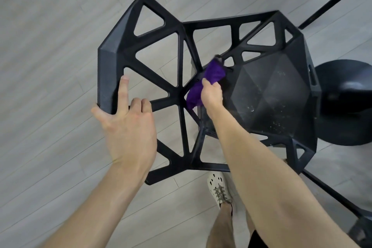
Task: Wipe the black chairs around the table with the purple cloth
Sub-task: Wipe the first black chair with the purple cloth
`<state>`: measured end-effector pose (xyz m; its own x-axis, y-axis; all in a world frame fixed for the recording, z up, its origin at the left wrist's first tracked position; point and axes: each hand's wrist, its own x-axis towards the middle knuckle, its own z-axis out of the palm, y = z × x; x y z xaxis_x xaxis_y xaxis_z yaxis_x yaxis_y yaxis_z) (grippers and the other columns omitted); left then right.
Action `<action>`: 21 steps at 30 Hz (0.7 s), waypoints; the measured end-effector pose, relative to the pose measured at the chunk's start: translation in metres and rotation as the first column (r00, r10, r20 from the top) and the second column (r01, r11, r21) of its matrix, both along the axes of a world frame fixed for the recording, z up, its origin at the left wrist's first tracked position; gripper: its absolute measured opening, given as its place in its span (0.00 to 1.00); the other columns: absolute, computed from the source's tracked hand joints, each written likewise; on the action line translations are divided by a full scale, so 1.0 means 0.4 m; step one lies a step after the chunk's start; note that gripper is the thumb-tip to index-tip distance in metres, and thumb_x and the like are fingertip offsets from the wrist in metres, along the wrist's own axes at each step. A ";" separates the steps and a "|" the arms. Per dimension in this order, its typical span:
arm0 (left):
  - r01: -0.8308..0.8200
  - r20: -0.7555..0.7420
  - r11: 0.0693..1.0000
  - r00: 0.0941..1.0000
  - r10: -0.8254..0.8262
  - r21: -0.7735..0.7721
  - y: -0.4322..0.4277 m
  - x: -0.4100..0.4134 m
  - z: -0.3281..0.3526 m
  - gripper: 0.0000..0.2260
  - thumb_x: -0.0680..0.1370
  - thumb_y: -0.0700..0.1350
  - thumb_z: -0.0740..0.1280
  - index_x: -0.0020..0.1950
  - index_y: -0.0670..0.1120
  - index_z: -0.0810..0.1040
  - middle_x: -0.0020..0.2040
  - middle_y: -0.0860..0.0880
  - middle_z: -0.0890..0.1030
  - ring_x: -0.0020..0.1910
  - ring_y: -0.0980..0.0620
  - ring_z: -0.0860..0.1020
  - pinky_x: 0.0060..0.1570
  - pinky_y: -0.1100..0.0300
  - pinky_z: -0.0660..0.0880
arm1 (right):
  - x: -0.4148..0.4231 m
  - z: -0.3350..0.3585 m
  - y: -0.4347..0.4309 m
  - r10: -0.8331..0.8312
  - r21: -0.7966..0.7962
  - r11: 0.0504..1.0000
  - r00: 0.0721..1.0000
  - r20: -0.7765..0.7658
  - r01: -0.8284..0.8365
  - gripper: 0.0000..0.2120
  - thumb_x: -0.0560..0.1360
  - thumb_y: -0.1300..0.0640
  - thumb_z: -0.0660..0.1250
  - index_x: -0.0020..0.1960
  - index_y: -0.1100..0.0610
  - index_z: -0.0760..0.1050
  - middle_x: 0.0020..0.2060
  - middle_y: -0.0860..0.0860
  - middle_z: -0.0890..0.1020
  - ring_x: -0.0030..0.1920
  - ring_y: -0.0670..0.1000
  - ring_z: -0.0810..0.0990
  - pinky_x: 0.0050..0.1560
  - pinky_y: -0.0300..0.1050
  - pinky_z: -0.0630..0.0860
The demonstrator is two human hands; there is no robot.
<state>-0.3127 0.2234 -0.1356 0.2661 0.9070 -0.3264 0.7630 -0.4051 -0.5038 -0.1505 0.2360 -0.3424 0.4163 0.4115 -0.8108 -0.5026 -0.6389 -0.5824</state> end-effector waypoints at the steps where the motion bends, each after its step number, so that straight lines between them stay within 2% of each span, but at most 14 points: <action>1: 0.002 0.008 1.000 1.000 -0.002 0.000 0.000 -0.001 0.000 0.21 0.76 0.35 0.66 0.68 0.47 0.79 0.56 0.50 0.81 0.86 0.43 0.45 0.62 0.33 0.66 | -0.030 -0.004 0.009 0.102 0.013 0.995 0.995 0.012 -0.102 0.22 0.85 0.47 0.61 0.73 0.59 0.75 0.64 0.56 0.81 0.65 0.58 0.79 0.68 0.52 0.72; 3: 0.000 0.012 1.000 1.000 0.000 -0.006 0.001 -0.003 -0.001 0.20 0.77 0.36 0.65 0.67 0.47 0.80 0.56 0.51 0.81 0.86 0.43 0.45 0.62 0.32 0.66 | -0.097 -0.008 -0.004 0.290 0.021 0.956 0.956 0.051 -0.291 0.23 0.83 0.46 0.60 0.74 0.56 0.75 0.64 0.56 0.82 0.64 0.60 0.79 0.68 0.54 0.73; 4: 0.002 0.009 1.000 1.000 -0.001 -0.009 0.000 -0.002 0.001 0.19 0.77 0.36 0.65 0.67 0.47 0.79 0.56 0.51 0.81 0.86 0.43 0.44 0.64 0.31 0.65 | -0.117 0.014 -0.023 0.325 0.032 0.944 0.944 0.060 -0.327 0.24 0.82 0.44 0.60 0.73 0.55 0.75 0.64 0.55 0.82 0.64 0.60 0.79 0.69 0.56 0.73; 7: 0.067 0.016 0.998 0.998 -0.067 -0.003 -0.001 0.001 0.008 0.17 0.79 0.39 0.64 0.66 0.46 0.80 0.57 0.49 0.81 0.86 0.41 0.46 0.72 0.24 0.55 | -0.103 0.039 -0.086 0.328 0.042 0.943 0.942 0.072 -0.331 0.16 0.83 0.44 0.62 0.55 0.55 0.80 0.52 0.53 0.84 0.55 0.58 0.82 0.57 0.54 0.76; 9: 0.187 0.062 0.982 0.981 -0.187 -0.008 0.006 0.008 0.008 0.15 0.79 0.39 0.63 0.65 0.45 0.81 0.60 0.46 0.80 0.86 0.39 0.51 0.77 0.23 0.45 | -0.059 0.035 -0.116 0.205 0.038 0.978 0.979 0.006 -0.205 0.11 0.82 0.45 0.65 0.51 0.52 0.79 0.48 0.52 0.85 0.51 0.57 0.84 0.56 0.54 0.78; 12: 0.410 0.133 0.912 0.903 -0.408 0.016 0.063 0.045 -0.015 0.19 0.81 0.37 0.57 0.69 0.41 0.78 0.69 0.38 0.77 0.86 0.36 0.54 0.83 0.35 0.43 | 0.001 0.040 -0.126 -0.087 0.028 0.996 0.994 -0.070 0.089 0.11 0.79 0.44 0.69 0.56 0.49 0.81 0.52 0.54 0.87 0.53 0.54 0.86 0.60 0.55 0.81; 15: 0.496 -0.071 0.864 0.862 -0.502 -0.087 0.158 0.101 -0.075 0.22 0.86 0.46 0.52 0.79 0.40 0.67 0.75 0.37 0.72 0.83 0.36 0.59 0.84 0.39 0.46 | 0.031 0.048 -0.128 -0.211 0.067 0.975 0.978 0.001 0.210 0.09 0.80 0.44 0.74 0.49 0.50 0.82 0.44 0.48 0.88 0.46 0.46 0.86 0.51 0.46 0.82; 17: 0.515 -0.218 0.830 0.803 -0.555 -0.216 0.213 0.126 -0.115 0.21 0.88 0.51 0.54 0.78 0.43 0.68 0.72 0.42 0.75 0.75 0.39 0.70 0.78 0.42 0.60 | 0.037 0.042 -0.120 -0.215 0.098 0.974 0.968 0.130 0.204 0.13 0.83 0.44 0.71 0.47 0.52 0.80 0.37 0.44 0.85 0.38 0.42 0.83 0.45 0.42 0.80; 18: 0.533 -0.249 0.804 0.767 -0.591 -0.265 0.236 0.131 -0.129 0.19 0.88 0.52 0.55 0.76 0.45 0.70 0.68 0.44 0.76 0.69 0.42 0.74 0.70 0.46 0.67 | 0.032 0.038 -0.108 -0.201 0.104 0.977 0.962 0.185 0.184 0.15 0.84 0.42 0.68 0.48 0.53 0.80 0.37 0.44 0.84 0.37 0.44 0.82 0.45 0.44 0.80; 19: 0.561 -0.248 0.771 0.735 -0.631 -0.300 0.256 0.132 -0.140 0.17 0.89 0.52 0.56 0.74 0.46 0.73 0.65 0.46 0.77 0.64 0.44 0.76 0.60 0.50 0.69 | 0.025 0.030 -0.091 -0.183 0.109 0.981 0.955 0.233 0.161 0.16 0.85 0.41 0.66 0.51 0.53 0.80 0.39 0.45 0.85 0.39 0.46 0.83 0.48 0.47 0.82; 21: 0.619 -0.209 0.701 0.678 -0.704 -0.353 0.286 0.130 -0.151 0.16 0.89 0.54 0.55 0.69 0.48 0.75 0.61 0.48 0.78 0.58 0.47 0.79 0.44 0.54 0.66 | 0.002 0.002 -0.050 -0.090 0.088 0.994 0.951 0.297 0.066 0.16 0.86 0.40 0.62 0.54 0.51 0.79 0.43 0.49 0.86 0.46 0.53 0.85 0.56 0.57 0.82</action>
